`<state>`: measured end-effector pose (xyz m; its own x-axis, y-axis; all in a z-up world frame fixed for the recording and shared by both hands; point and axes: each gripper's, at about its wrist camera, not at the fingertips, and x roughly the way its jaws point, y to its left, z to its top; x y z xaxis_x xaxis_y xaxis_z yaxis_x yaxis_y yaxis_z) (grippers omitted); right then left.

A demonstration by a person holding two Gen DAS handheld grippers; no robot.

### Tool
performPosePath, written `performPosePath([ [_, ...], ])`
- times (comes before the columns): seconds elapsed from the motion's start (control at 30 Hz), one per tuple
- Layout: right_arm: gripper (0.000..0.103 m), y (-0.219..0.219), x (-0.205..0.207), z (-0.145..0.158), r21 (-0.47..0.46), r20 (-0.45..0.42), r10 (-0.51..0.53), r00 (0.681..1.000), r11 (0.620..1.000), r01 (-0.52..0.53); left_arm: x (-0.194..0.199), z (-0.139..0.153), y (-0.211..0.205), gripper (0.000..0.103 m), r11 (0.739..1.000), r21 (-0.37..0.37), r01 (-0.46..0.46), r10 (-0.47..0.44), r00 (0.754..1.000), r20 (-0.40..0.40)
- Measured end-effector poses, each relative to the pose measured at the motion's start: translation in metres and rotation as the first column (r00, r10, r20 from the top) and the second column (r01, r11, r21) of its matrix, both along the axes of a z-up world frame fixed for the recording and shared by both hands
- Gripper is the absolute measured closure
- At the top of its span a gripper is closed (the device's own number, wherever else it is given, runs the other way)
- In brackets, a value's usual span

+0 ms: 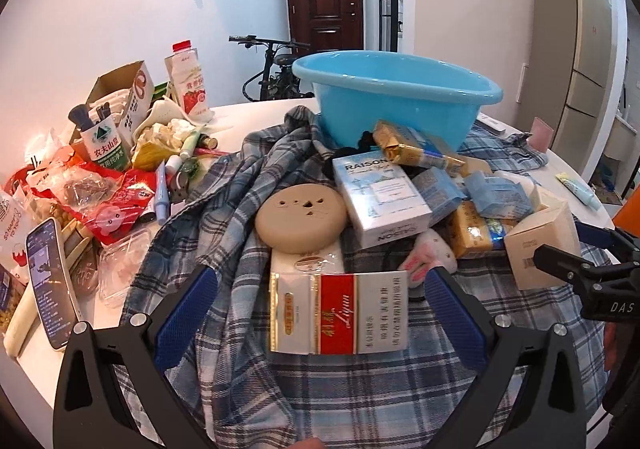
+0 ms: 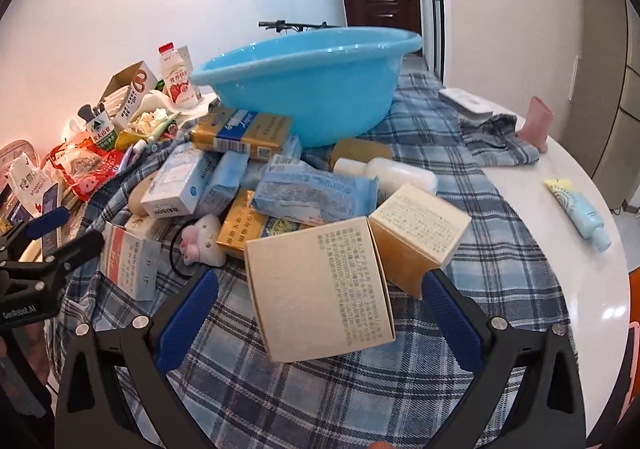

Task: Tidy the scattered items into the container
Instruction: 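Reach the left tool to the red-white cigarette pack while the right tool reaches the beige box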

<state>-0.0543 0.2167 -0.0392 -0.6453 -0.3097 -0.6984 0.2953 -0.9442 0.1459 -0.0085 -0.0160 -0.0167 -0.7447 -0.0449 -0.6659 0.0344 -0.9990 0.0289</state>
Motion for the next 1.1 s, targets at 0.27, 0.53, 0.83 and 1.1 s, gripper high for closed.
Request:
performPosePath([
  [0.27,0.025,0.0,-0.006,-0.008,-0.01,0.025,0.007,1.0,1.0,-0.007,-0.004,-0.007,-0.005,0.0,0.999,0.044,0.01,-0.012,0.999,0.043],
  [0.53,0.041,-0.003,0.0,-0.009,0.012,0.011,0.008,1.0,1.0,-0.009,-0.011,-0.022,-0.002,0.0,0.998,0.052,0.019,-0.024,0.995,0.1],
  [0.83,0.041,-0.009,0.016,0.001,0.029,-0.033,0.033,0.999,0.999,-0.032,-0.025,-0.033,-0.005,0.0,0.996,0.078,0.048,-0.058,0.988,0.14],
  [1.1,0.041,-0.009,0.026,0.011,-0.012,-0.071,0.048,0.996,0.999,-0.049,-0.03,-0.039,-0.01,0.0,0.991,0.118,0.063,-0.082,0.982,0.17],
])
